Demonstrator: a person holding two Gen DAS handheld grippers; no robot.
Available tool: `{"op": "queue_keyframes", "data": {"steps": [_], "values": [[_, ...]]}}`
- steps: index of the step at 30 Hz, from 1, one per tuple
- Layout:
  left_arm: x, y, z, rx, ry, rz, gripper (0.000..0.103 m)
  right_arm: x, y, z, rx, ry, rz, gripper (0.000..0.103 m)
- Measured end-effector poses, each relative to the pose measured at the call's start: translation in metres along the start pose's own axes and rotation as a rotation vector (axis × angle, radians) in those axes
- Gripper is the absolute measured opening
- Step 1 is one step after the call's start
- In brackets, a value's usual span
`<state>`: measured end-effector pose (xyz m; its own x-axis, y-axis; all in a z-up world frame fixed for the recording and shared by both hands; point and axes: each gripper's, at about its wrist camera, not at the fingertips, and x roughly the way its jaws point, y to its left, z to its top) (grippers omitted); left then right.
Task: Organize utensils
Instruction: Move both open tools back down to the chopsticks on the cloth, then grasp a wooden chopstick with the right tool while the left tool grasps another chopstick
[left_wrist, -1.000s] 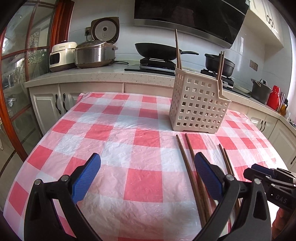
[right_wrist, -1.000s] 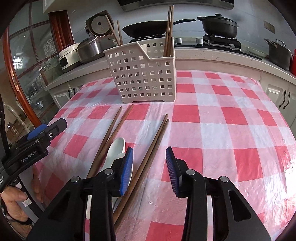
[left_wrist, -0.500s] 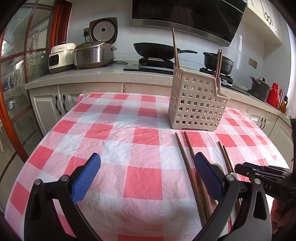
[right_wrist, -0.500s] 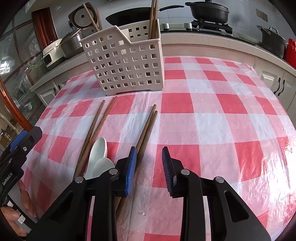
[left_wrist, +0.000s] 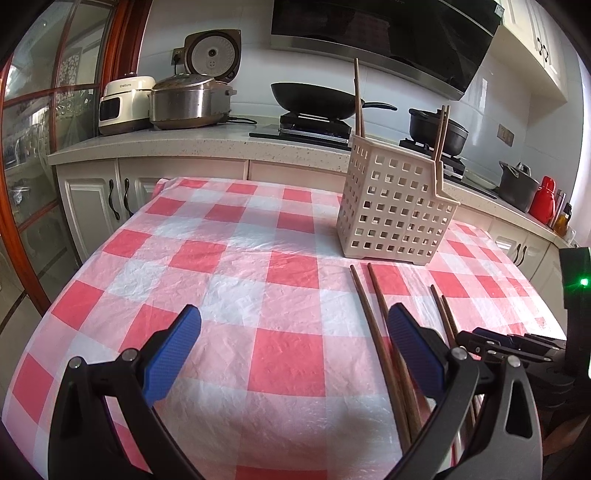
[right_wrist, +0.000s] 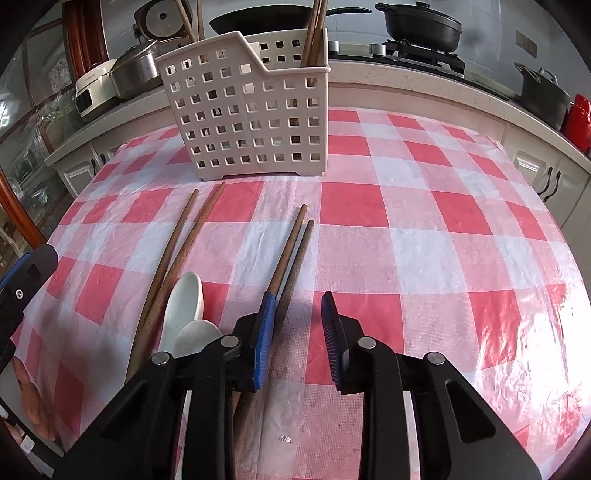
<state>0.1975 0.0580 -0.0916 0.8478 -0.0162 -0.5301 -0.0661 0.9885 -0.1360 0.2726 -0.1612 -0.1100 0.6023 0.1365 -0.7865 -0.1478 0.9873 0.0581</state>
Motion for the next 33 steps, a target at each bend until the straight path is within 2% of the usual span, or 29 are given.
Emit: {"op": "queue_keyframes", "data": {"steps": [5, 7, 10, 16, 22, 26, 33], "values": [[0.000, 0.003, 0.000, -0.007, 0.004, -0.007, 0.098, 0.003, 0.006, 0.000, -0.030, -0.005, -0.024, 0.022], [0.001, 0.004, 0.000, -0.015, 0.010, -0.010, 0.098, 0.004, 0.003, 0.002, -0.032, -0.004, -0.022, 0.015], [0.004, 0.005, 0.000, -0.013, 0.028, -0.022, 0.098, 0.004, -0.002, 0.005, -0.039, 0.007, -0.005, 0.010], [0.015, -0.008, -0.001, 0.061, 0.082, -0.036, 0.097, 0.000, -0.018, 0.001, -0.029, 0.011, 0.021, 0.006], [0.048, -0.028, 0.004, 0.117, 0.199, -0.038, 0.077, -0.003, -0.029, -0.002, -0.005, 0.006, 0.043, 0.007], [0.069, -0.044, 0.007, 0.154, 0.244, -0.031, 0.073, -0.003, -0.034, -0.002, 0.008, 0.006, 0.061, 0.007], [0.101, -0.059, 0.012, 0.171, 0.312, -0.016, 0.055, -0.003, -0.040, -0.002, 0.020, 0.008, 0.089, 0.007]]}}
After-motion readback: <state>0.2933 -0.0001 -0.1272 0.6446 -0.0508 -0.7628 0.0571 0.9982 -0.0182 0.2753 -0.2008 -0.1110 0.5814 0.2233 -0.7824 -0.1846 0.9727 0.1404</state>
